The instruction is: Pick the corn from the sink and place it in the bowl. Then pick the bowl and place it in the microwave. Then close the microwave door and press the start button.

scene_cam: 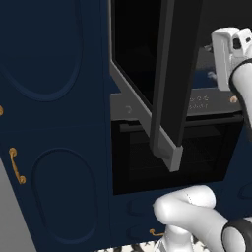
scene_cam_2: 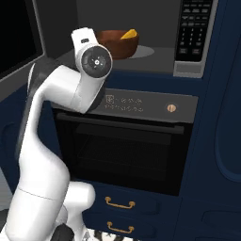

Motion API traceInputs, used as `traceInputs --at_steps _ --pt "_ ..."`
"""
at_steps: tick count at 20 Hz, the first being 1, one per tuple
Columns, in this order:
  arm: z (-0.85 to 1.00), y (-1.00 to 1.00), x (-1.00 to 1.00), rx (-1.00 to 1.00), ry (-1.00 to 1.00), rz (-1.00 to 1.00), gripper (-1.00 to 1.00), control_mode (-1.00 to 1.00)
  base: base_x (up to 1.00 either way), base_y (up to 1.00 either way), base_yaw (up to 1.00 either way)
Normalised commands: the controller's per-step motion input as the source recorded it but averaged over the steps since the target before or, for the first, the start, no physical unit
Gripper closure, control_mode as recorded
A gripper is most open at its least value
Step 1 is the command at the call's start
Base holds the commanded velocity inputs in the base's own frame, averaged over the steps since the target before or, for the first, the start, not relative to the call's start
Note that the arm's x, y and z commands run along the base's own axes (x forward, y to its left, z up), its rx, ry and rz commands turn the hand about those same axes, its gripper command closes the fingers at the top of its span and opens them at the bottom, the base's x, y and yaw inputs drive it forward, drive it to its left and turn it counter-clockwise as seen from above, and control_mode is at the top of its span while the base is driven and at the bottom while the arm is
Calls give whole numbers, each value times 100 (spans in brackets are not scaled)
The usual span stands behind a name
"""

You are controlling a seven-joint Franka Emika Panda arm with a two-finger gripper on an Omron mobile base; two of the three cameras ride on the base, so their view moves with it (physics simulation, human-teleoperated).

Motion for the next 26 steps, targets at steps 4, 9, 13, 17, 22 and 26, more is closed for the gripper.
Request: traceInputs --at_steps 4,9,13,17,22,26 --pt "8 20 -100 0 1 19 -100 -100 0 0 0" --pt "-10 73 -100 -9 -8 12 -100 -100 0 0 0" --pt "-7 85 -100 -10 5 16 -100 -100 0 0 0" --pt "-3 31 -100 0 1 5 -100 -100 0 0 0" --pt "-6 10 -100 -1 1 3 -100 -100 0 0 0" --pt "-4 66 -100 -17 0 3 -100 -100 0 0 0"
